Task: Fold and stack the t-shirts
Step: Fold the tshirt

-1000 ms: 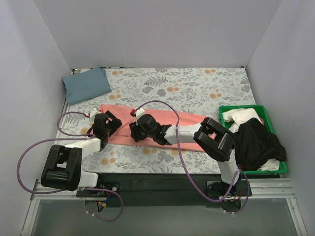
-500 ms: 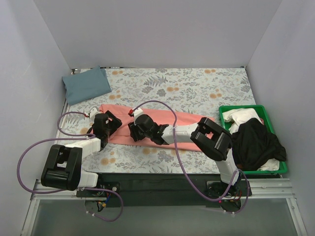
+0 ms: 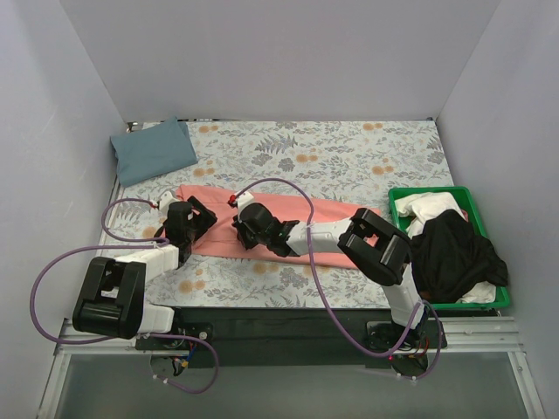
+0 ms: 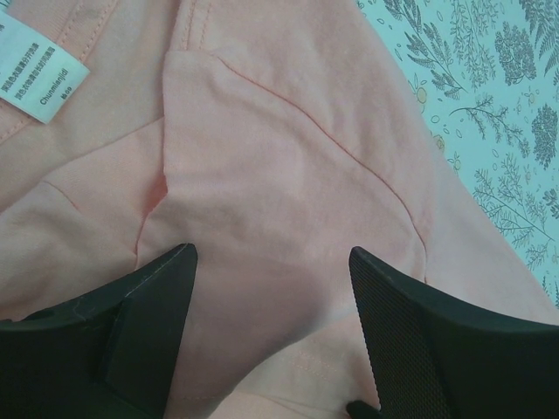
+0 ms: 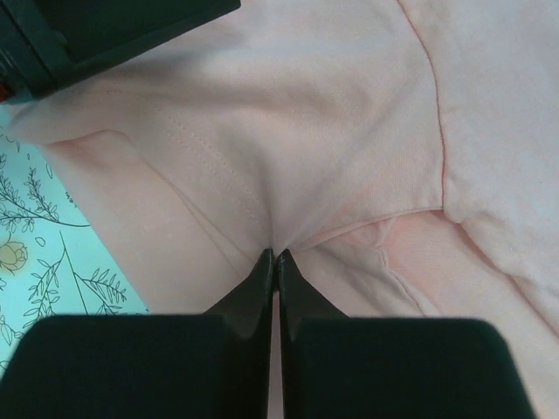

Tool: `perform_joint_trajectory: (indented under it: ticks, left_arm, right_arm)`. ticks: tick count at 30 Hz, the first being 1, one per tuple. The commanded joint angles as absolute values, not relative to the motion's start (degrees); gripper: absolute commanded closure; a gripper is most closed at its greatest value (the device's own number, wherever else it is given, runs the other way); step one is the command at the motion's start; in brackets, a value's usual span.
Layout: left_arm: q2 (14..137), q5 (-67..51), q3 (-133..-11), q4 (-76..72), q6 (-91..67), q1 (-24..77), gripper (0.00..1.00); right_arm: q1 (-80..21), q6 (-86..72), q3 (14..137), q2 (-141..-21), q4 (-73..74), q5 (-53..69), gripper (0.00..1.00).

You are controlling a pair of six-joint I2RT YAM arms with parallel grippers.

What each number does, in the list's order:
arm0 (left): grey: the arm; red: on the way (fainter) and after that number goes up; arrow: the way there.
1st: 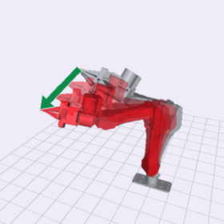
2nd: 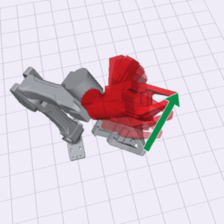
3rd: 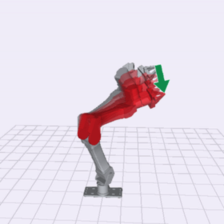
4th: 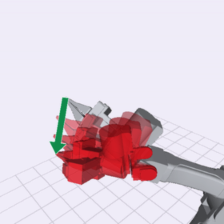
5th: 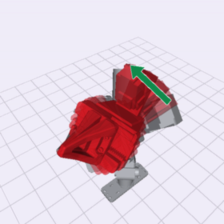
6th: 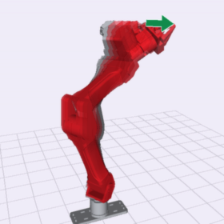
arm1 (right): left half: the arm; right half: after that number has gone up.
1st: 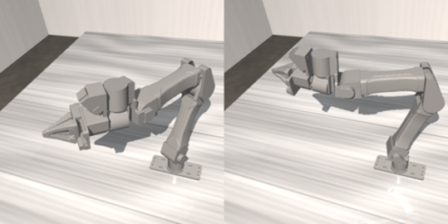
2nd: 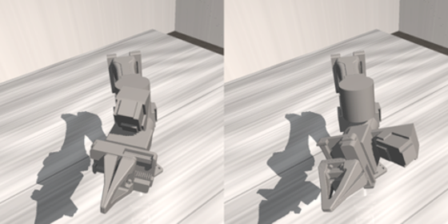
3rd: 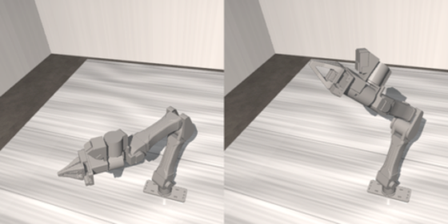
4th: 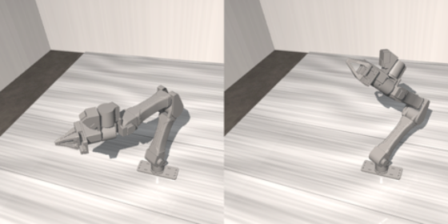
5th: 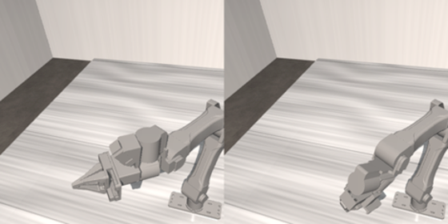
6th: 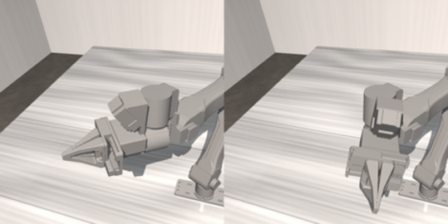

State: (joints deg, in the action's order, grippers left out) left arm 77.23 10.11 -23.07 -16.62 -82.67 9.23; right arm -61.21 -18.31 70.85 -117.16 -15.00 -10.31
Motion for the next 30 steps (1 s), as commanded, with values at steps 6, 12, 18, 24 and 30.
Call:
perform_joint_trajectory:
  ticks: [6,12,18,24,30]
  left_arm:
    - [76.5,13.4,-22.9,-13.4,-81.4,8.8,0.29]
    - [76.2,13.8,-23.0,-12.7,-81.4,8.8,0.29]
    - [75.5,14.8,-23.5,-11.1,-81.3,8.8,0.29]
    - [74.4,15.6,-23.7,-9.4,-81.7,8.8,0.28]
    - [70.7,17.4,-26.0,-6.0,-80.9,8.8,0.28]
  right_arm:
    - [-61.3,-17.8,71.9,-110.4,-12.0,-9.1,0.99]
    - [-61.3,-18.3,72.2,-109.4,-9.4,-7.3,0.99]
    - [-61.3,-18.4,72.9,-110.2,-6.9,-6.6,0.99]
    - [-61.2,-18.5,72.2,-110.0,-5.5,-6.7,0.88]
    - [-60.1,-17.1,65.2,-100.4,-4.7,-12.0,0.59]
